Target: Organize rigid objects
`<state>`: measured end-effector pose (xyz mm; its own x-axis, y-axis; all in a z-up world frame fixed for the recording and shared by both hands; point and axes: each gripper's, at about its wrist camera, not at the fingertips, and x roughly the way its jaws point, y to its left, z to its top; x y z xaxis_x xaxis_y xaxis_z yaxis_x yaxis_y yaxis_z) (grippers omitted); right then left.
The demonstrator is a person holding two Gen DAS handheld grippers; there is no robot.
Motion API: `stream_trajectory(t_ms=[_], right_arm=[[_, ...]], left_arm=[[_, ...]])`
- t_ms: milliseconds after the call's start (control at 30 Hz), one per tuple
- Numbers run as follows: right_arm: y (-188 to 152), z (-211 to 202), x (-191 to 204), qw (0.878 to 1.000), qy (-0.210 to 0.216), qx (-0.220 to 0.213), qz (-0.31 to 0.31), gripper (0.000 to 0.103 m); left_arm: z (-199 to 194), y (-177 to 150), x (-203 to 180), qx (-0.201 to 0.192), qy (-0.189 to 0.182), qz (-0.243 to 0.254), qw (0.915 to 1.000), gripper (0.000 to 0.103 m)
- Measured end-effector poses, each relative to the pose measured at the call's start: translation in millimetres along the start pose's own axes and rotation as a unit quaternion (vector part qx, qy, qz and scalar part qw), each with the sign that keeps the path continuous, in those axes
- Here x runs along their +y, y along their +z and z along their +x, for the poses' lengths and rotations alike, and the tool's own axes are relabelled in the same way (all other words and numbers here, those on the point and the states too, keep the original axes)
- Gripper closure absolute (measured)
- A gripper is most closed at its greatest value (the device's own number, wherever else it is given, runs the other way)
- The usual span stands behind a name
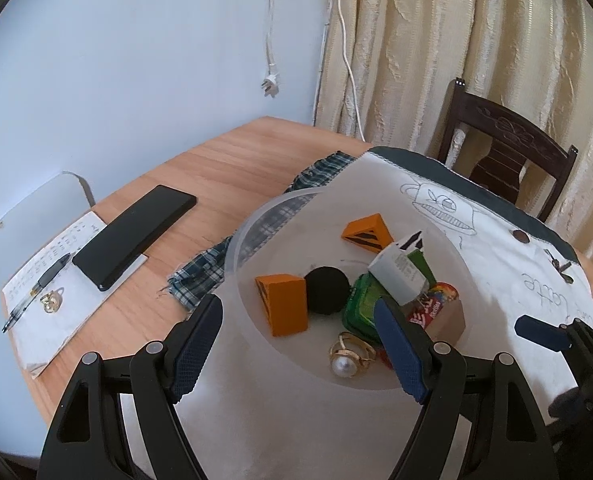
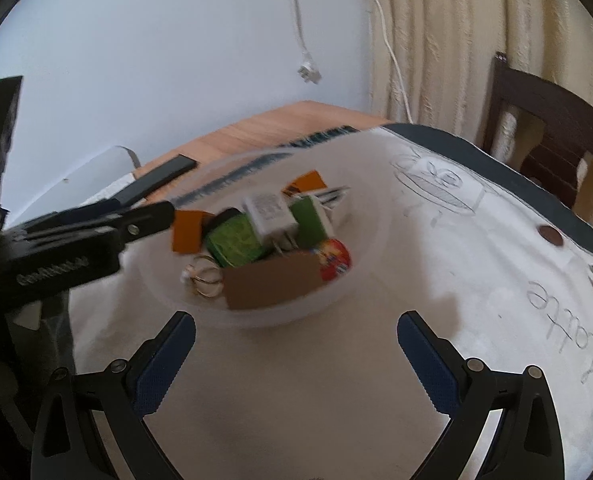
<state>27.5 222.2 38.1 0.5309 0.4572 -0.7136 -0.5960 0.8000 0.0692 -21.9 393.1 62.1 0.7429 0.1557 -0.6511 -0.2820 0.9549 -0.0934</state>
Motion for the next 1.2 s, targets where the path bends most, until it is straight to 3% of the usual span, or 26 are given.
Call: stream_trajectory(t_ms=[333, 467, 600, 833, 1067, 1200], right_arm=[[-29.2, -19.5, -48.3, 0.997, -0.044, 0.017, 0.063, 0.0], [-40.7, -30.5, -69.5, 0.993, -0.08, 0.022, 0.086, 0.0], [-55.5, -42.0, -96.2, 0.983, -0.133, 0.031, 0.122, 0.0], [-82.6, -65.6, -141.9, 0.962, -0.185, 0.04, 0.195, 0.0], [-107.8, -76.7, -173.7, 0.943, -0.216, 0.061, 0.245, 0.0], [-115.0, -77.9, -174.7, 0.943, -0.221, 0.064, 0.24, 0.0]], left_arm=[[-4.0, -5.4, -43.3, 0.012, -0.029, 0.048, 0.9984, 0.024], [-8.6, -8.2, -67.2, 0.011, -0.042, 0.075, 0.9963, 0.024], [-11.8, -14.1, -95.8, 0.015, -0.063, 0.102, 0.9927, 0.02], [0.4, -37.9, -167.9, 0.052, -0.111, 0.178, 0.9763, 0.02], [24.6, -47.2, -205.5, 0.097, -0.126, 0.196, 0.9676, 0.02], [36.5, -47.8, -217.3, 0.115, -0.124, 0.197, 0.9657, 0.02]])
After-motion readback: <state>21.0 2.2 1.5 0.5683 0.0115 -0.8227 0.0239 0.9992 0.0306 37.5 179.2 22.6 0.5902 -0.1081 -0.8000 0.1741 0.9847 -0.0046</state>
